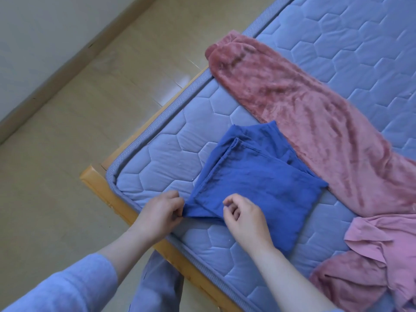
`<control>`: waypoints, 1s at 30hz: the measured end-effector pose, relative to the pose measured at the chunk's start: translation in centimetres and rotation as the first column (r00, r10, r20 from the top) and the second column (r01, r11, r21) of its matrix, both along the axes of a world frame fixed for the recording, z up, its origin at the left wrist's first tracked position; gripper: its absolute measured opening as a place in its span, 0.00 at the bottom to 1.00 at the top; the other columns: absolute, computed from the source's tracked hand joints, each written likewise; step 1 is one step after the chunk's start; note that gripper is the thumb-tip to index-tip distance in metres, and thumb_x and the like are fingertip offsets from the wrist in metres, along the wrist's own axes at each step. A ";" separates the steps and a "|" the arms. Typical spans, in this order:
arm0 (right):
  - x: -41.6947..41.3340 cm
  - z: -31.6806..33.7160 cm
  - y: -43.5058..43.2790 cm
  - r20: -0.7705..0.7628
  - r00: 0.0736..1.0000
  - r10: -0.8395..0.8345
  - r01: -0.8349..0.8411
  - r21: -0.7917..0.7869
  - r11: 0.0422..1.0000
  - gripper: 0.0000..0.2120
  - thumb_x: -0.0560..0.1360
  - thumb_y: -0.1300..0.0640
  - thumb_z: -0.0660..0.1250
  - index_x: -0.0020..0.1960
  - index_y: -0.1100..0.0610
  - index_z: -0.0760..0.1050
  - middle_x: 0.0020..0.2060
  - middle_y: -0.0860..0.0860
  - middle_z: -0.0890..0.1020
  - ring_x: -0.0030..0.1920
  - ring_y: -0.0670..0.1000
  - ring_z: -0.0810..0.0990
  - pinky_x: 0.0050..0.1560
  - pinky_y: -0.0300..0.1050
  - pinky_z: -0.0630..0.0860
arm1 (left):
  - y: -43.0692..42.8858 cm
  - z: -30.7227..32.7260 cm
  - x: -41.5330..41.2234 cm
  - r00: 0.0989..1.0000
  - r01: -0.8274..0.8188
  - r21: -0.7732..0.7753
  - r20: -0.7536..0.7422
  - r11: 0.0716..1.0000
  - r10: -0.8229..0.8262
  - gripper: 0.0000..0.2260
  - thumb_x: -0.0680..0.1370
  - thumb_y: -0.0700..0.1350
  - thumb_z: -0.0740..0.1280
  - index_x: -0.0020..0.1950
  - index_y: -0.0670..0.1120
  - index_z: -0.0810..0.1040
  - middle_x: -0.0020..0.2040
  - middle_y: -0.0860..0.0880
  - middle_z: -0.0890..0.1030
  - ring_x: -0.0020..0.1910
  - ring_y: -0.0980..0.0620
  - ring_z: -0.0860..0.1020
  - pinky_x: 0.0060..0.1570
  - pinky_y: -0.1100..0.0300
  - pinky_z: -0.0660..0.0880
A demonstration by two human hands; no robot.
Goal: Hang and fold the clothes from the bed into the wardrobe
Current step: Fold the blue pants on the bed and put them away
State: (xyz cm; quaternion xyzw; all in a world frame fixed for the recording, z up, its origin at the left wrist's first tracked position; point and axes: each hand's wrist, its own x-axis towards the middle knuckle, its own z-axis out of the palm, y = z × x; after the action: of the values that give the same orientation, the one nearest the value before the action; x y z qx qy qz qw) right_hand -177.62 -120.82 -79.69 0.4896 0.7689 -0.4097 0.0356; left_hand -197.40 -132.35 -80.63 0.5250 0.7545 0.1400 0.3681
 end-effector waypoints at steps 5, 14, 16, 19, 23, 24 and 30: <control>1.7 -0.6 -3.5 0.173 0.943 0.286 -0.308 0.123 0.943 0.13 0.72 0.55 0.69 0.56 0.52 0.78 0.48 0.47 0.80 0.46 0.50 0.80 0.44 0.45 0.78 | 0.4 -0.5 0.9 0.999 0.040 0.058 0.016 0.997 -0.041 0.13 0.64 0.39 0.76 0.31 0.45 0.71 0.38 0.50 0.71 0.35 0.49 0.73 0.34 0.61 0.66; -0.3 -1.8 -3.3 0.247 0.963 0.112 -0.218 0.460 0.861 0.15 0.68 0.53 0.75 0.54 0.53 0.79 0.49 0.52 0.79 0.48 0.55 0.79 0.47 0.50 0.77 | 1.7 -0.5 2.3 0.879 -0.359 -0.088 0.304 0.929 0.368 0.14 0.70 0.44 0.76 0.49 0.48 0.73 0.42 0.50 0.80 0.38 0.53 0.79 0.40 0.58 0.77; -0.7 -1.6 -2.9 0.234 0.967 0.099 -0.199 0.460 0.865 0.08 0.68 0.54 0.74 0.45 0.53 0.79 0.45 0.51 0.78 0.45 0.55 0.78 0.45 0.50 0.76 | 1.7 -0.4 2.4 0.911 -0.270 -0.108 0.293 0.957 0.290 0.10 0.71 0.43 0.75 0.45 0.47 0.75 0.37 0.50 0.80 0.36 0.53 0.78 0.40 0.55 0.75; -0.5 -1.0 -2.7 0.169 0.978 0.120 -0.184 0.437 0.880 0.07 0.68 0.56 0.73 0.38 0.55 0.76 0.42 0.51 0.77 0.44 0.55 0.77 0.43 0.50 0.75 | 1.6 -0.1 2.5 0.926 -0.260 -0.073 0.263 0.963 0.270 0.12 0.69 0.41 0.74 0.35 0.50 0.72 0.30 0.53 0.74 0.30 0.58 0.71 0.34 0.62 0.68; 0.5 -0.4 -3.7 0.101 0.966 0.236 -0.257 0.352 0.900 0.06 0.71 0.54 0.71 0.42 0.54 0.74 0.41 0.49 0.76 0.38 0.51 0.78 0.32 0.44 0.72 | 1.2 0.1 1.4 0.958 -0.210 -0.017 0.198 0.978 0.209 0.16 0.67 0.38 0.74 0.32 0.52 0.68 0.34 0.54 0.70 0.32 0.57 0.70 0.32 0.66 0.64; 0.7 -0.3 -3.9 0.102 0.967 0.232 -0.254 0.345 0.904 0.07 0.71 0.54 0.72 0.44 0.54 0.75 0.42 0.48 0.76 0.36 0.51 0.79 0.29 0.42 0.71 | 1.0 0.1 1.0 0.958 -0.209 -0.012 0.199 0.978 0.207 0.16 0.67 0.38 0.74 0.32 0.53 0.69 0.35 0.54 0.71 0.33 0.57 0.71 0.33 0.65 0.65; 0.4 -0.9 -3.5 0.191 0.975 0.115 -0.189 0.433 0.881 0.19 0.68 0.55 0.76 0.58 0.55 0.79 0.46 0.50 0.78 0.44 0.53 0.78 0.35 0.46 0.79 | -0.2 0.2 0.7 0.963 -0.237 0.117 0.157 0.964 0.218 0.08 0.66 0.38 0.78 0.35 0.47 0.81 0.42 0.58 0.81 0.38 0.59 0.78 0.37 0.68 0.72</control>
State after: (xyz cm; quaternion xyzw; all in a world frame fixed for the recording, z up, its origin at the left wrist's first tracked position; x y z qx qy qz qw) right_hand -177.23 -124.34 -80.56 0.4541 0.8732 -0.1765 0.0153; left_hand -196.69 -132.54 -80.46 0.4472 0.7704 0.2692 0.3661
